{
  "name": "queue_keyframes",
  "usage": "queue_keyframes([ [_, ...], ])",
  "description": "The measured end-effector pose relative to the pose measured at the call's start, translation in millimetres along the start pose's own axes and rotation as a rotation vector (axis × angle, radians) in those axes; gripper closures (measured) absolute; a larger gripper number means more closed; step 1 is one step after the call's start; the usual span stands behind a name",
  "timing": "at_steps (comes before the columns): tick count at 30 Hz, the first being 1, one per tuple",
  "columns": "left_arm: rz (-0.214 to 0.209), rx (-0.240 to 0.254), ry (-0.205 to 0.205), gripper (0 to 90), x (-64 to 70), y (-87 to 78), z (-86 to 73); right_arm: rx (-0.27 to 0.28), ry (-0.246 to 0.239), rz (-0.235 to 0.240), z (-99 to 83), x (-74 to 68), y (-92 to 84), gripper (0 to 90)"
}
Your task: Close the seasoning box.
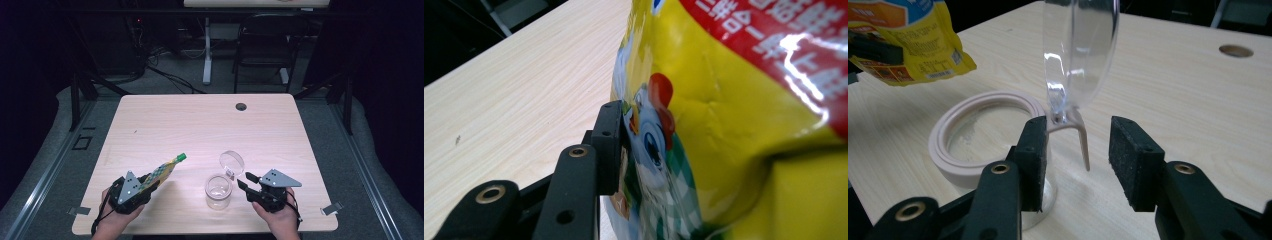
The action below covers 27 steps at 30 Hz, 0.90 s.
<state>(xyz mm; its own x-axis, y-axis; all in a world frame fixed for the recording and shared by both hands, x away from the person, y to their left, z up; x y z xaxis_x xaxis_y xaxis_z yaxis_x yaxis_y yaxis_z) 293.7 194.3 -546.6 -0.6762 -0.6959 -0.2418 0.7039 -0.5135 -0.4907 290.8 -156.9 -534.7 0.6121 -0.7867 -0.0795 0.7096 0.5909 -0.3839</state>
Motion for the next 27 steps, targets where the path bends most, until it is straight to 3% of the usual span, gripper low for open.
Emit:
queue_keyframes([
  [5, 0.006, -0.011, 0.047, 63.6, 5.8, 1.1, 2.6, 0.019, -0.045, 0.011, 6.9, -4.8, -5.5, 59.3],
  [10, 0.026, -0.040, 0.115, 63.6, 12.7, 4.3, 3.6, 0.007, -0.020, 0.006, 4.5, -3.8, -5.9, 62.3],
  [16, 0.034, -0.061, 0.177, 63.6, 21.0, 7.8, 4.6, 0.010, -0.031, 0.004, 5.6, -3.8, -8.3, 67.3],
  [21, 0.040, -0.071, 0.179, 63.6, 24.0, 10.0, 4.5, 0.011, -0.047, 0.007, 6.4, -6.9, -9.2, 67.6],
  [27, 0.058, -0.082, 0.213, 63.7, 27.1, 11.4, 4.5, 0.017, -0.056, 0.013, 7.6, -9.2, -10.2, 68.6],
])
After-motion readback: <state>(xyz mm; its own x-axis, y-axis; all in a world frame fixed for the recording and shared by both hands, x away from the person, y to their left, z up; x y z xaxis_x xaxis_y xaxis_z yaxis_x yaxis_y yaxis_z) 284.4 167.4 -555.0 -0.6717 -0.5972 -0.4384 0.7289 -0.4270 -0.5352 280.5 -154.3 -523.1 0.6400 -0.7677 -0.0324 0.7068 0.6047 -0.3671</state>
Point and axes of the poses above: each handheld gripper's, and its own axes: y roughly forward along the jaws, z roughly out of its top, x roughly to its right, the point moved 5 cm from there along y, roughly forward along the jaws, and after that the axes turned 3 degrees about x, right-handed, at the moved point
